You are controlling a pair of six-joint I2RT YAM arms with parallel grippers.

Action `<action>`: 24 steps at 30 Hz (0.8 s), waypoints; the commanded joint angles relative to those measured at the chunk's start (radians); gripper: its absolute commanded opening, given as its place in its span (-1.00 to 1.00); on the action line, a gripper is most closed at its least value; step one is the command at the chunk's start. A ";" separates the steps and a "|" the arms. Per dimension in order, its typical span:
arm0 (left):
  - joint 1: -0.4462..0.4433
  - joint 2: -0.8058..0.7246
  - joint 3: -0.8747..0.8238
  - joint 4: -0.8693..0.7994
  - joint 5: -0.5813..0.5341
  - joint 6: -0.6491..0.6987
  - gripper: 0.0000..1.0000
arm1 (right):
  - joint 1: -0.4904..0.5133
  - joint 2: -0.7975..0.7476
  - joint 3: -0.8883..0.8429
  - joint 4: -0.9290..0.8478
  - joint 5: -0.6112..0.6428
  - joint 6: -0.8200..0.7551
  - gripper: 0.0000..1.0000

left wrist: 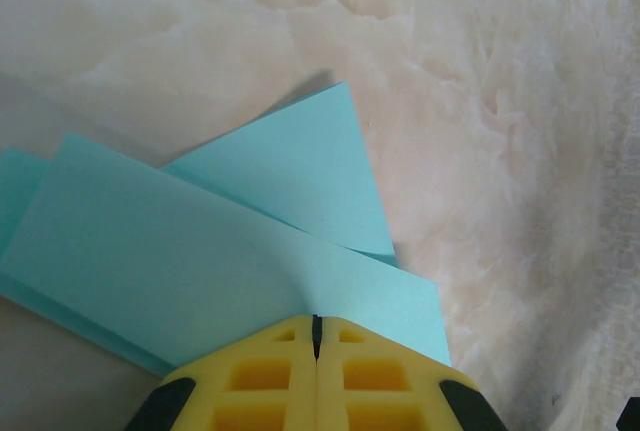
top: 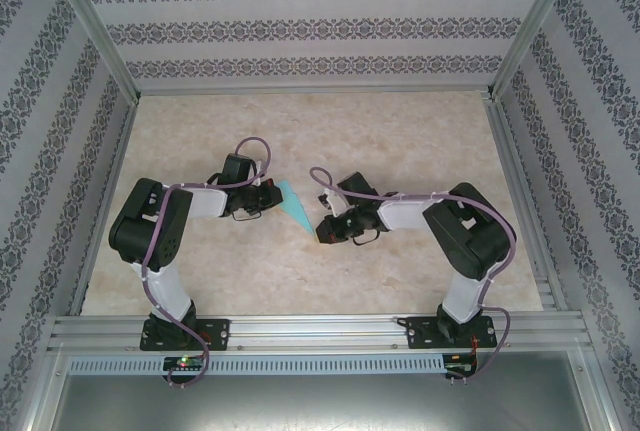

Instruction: Fold a paper plane with a square sheet of paper (pick it up from the middle)

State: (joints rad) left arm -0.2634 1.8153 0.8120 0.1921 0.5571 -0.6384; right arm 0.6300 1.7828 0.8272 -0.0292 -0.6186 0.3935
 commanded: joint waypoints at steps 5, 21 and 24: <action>0.019 0.058 -0.023 -0.075 -0.038 0.025 -1.00 | 0.017 -0.053 0.101 -0.082 -0.021 0.058 -0.93; 0.009 0.045 -0.009 -0.079 -0.006 0.061 -1.00 | 0.012 0.250 0.330 -0.081 0.008 0.089 -0.98; -0.004 0.033 0.013 -0.086 0.016 0.054 -1.00 | 0.007 0.262 0.316 -0.090 0.019 0.088 -0.98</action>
State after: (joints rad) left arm -0.2604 1.8191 0.8185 0.1890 0.5827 -0.6121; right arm 0.6373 2.0174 1.1439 -0.0780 -0.6243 0.4755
